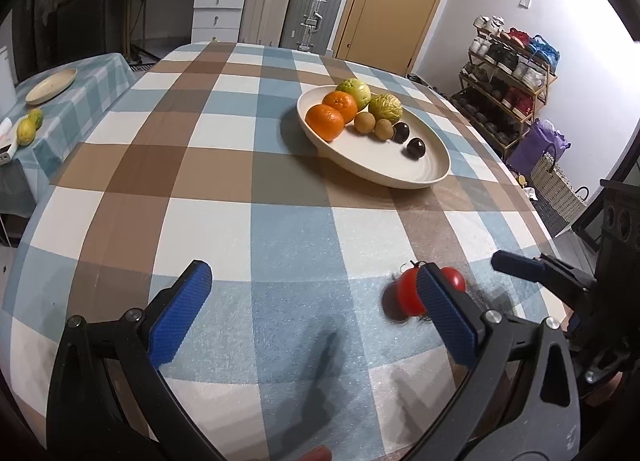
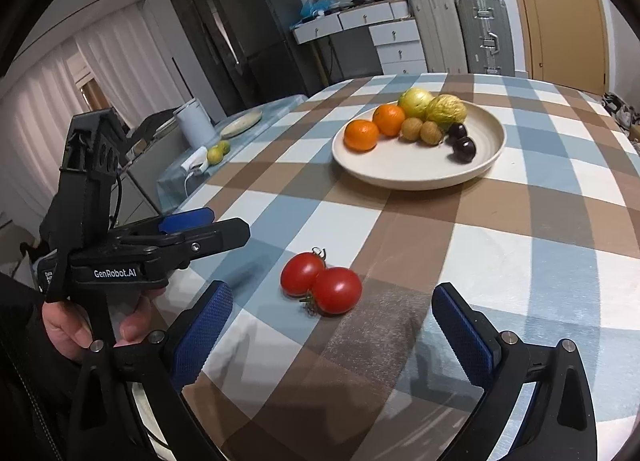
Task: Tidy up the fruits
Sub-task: 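Withdraw both grippers from the plate toward the two red tomatoes, then grasp a red tomato with the right gripper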
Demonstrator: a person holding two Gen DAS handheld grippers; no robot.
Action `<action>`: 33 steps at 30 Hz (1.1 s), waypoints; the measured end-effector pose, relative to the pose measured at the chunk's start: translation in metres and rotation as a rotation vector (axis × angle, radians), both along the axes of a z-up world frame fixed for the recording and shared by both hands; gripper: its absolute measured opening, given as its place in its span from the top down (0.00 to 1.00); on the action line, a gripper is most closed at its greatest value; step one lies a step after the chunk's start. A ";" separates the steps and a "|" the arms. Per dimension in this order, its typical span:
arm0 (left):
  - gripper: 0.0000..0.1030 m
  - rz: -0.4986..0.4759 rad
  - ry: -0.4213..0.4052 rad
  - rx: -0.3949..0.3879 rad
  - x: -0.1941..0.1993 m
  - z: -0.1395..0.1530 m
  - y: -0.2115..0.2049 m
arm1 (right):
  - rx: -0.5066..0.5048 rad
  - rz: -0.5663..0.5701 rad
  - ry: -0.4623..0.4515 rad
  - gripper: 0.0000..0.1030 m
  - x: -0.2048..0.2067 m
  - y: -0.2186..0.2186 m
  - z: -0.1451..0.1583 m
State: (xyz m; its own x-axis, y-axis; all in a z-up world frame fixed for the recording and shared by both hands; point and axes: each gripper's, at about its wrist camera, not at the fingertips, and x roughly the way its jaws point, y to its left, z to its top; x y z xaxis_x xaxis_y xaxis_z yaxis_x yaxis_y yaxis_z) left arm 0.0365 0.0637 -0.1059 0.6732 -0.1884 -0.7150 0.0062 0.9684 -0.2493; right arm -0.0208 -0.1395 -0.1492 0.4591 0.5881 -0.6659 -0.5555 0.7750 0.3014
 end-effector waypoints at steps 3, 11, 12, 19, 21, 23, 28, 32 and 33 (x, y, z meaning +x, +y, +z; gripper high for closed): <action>0.01 0.002 -0.001 -0.005 0.002 -0.001 0.003 | -0.014 0.024 0.025 0.15 0.004 0.007 -0.005; 0.01 0.005 0.010 -0.019 0.008 -0.003 0.006 | -0.059 0.046 0.053 0.44 0.012 0.017 -0.014; 0.01 0.005 0.011 -0.019 0.008 -0.003 0.006 | -0.059 0.050 0.057 0.48 0.012 0.018 -0.014; 0.01 -0.002 0.017 -0.020 0.013 -0.004 0.005 | -0.044 0.042 0.086 0.70 0.017 0.012 -0.019; 0.01 -0.004 0.021 -0.017 0.015 -0.005 0.004 | -0.045 0.038 0.075 0.70 0.016 0.010 -0.018; 0.01 -0.007 0.026 -0.016 0.018 -0.005 0.001 | -0.035 0.035 0.074 0.70 0.015 0.008 -0.017; 0.01 -0.029 0.037 -0.013 0.022 -0.005 -0.008 | -0.001 0.015 0.058 0.70 0.015 -0.001 -0.013; 0.01 -0.070 0.047 0.004 0.025 -0.005 -0.023 | 0.027 -0.007 0.050 0.70 0.017 -0.012 -0.009; 0.01 -0.079 0.051 0.010 0.026 -0.005 -0.026 | 0.036 -0.020 0.042 0.70 0.018 -0.016 -0.008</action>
State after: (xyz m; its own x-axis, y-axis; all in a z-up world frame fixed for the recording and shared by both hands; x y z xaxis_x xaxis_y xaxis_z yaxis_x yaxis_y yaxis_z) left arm 0.0626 0.0375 -0.1110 0.6192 -0.2322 -0.7501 0.0698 0.9678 -0.2419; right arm -0.0032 -0.1559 -0.1569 0.4426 0.6030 -0.6636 -0.5263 0.7739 0.3522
